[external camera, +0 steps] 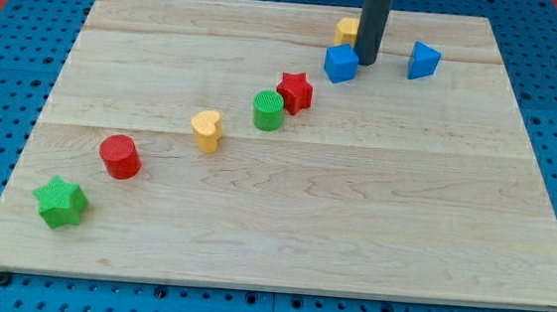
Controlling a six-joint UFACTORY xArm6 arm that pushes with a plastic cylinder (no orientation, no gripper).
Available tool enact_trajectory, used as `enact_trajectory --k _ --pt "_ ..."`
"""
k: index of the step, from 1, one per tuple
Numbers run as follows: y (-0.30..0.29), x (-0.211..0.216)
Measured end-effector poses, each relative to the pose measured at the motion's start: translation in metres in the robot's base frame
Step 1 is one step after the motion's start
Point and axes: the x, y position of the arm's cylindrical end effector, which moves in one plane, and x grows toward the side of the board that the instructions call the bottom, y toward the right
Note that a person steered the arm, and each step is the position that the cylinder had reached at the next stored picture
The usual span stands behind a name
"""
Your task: Move the yellow heart to the right side of the green circle
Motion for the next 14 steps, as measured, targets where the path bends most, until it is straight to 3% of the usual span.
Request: enact_trajectory --k 1,2,3,4,5,6,9,11,12,14 --pt "-0.007 0.026" --pt "-0.061 0.028" --pt "-0.059 0.01" --pt "-0.021 0.023" --pt "-0.062 0.071" --pt "-0.08 0.09" --pt "-0.211 0.096" --pt "-0.258 0.148" --pt "-0.189 0.162" --pt "-0.126 0.202"
